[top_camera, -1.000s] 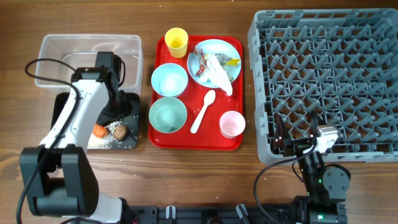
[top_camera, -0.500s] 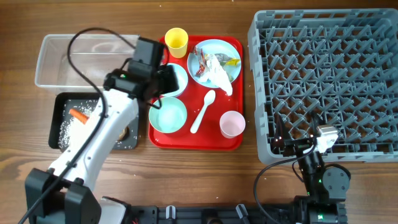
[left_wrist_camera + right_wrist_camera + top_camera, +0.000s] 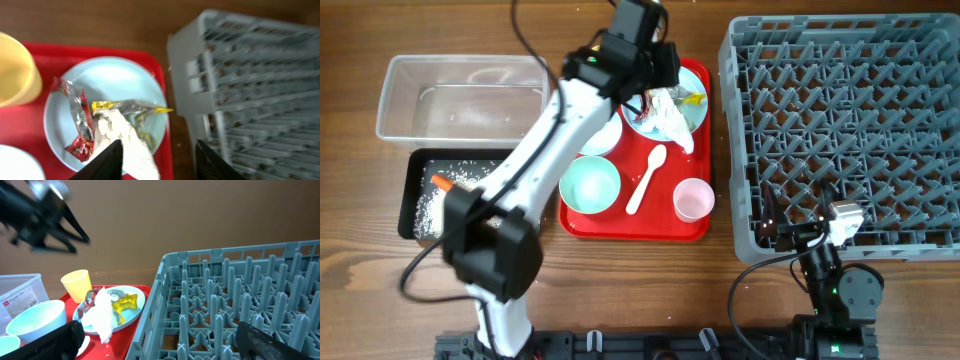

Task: Sort waste into correct bins and load items into the dishwasher rack
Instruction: 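Grasp the tissue and wrappers on the plate with the left gripper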

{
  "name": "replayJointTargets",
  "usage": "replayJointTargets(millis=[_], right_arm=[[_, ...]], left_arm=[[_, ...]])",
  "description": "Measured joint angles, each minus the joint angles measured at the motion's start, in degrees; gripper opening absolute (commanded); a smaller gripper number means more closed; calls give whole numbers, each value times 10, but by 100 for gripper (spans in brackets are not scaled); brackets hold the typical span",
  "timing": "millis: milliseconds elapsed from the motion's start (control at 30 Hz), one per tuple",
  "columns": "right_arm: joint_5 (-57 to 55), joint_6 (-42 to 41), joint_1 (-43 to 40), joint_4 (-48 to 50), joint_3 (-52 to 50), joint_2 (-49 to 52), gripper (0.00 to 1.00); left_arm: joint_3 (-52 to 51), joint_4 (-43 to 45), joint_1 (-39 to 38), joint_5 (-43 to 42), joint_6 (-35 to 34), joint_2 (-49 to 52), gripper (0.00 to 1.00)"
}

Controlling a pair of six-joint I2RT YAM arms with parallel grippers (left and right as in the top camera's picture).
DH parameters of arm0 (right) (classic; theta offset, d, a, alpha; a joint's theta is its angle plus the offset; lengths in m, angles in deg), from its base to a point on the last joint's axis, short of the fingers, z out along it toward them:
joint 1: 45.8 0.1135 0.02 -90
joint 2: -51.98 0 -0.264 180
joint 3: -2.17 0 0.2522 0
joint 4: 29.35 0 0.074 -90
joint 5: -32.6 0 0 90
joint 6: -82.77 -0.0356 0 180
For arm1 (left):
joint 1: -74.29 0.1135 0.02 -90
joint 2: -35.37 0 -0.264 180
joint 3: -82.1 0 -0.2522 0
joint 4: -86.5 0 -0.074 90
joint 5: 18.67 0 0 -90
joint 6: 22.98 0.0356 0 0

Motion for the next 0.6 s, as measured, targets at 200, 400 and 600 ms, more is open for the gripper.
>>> replayJointTargets(millis=[200,400,600], right_arm=[[0,0,0,0,0,0,100],[0,0,0,0,0,0,100],[0,0,0,0,0,0,100]], left_arm=[[0,4,-21,0,1,71,52],[0,10,-27,12,2,92,53],[0,24,-27,53,2,115,54]])
